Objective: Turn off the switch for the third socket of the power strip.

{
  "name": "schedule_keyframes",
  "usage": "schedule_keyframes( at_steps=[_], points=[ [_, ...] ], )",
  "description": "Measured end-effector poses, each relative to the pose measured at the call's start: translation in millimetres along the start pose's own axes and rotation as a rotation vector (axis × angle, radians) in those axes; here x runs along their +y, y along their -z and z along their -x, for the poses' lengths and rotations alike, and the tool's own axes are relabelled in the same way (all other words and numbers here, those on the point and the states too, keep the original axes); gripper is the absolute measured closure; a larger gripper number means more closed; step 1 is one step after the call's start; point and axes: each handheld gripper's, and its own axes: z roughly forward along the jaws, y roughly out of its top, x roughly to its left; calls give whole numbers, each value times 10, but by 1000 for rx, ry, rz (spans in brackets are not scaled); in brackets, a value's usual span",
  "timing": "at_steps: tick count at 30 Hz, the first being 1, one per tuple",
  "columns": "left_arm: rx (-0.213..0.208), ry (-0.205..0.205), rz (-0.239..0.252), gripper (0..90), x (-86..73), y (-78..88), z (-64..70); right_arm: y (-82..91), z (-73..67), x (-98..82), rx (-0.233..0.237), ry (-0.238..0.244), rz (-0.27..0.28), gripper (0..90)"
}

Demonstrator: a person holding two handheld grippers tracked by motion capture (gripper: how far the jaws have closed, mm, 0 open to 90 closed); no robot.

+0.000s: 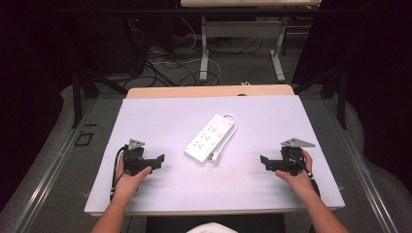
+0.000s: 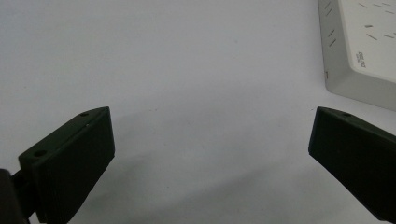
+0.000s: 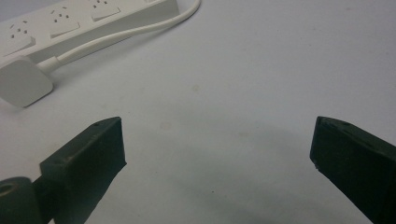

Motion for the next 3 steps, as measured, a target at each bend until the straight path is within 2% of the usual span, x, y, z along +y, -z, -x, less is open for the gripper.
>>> schedule_keyframes(
  at_steps=[1,3],
  points=[
    [2,-5,-3,2,2,4,-3,-9,18,-2,-3,11,4,27],
    [3,-4,0,2,9,12,0,-17,28,-8,-11,-3,-5,26]
  ],
)
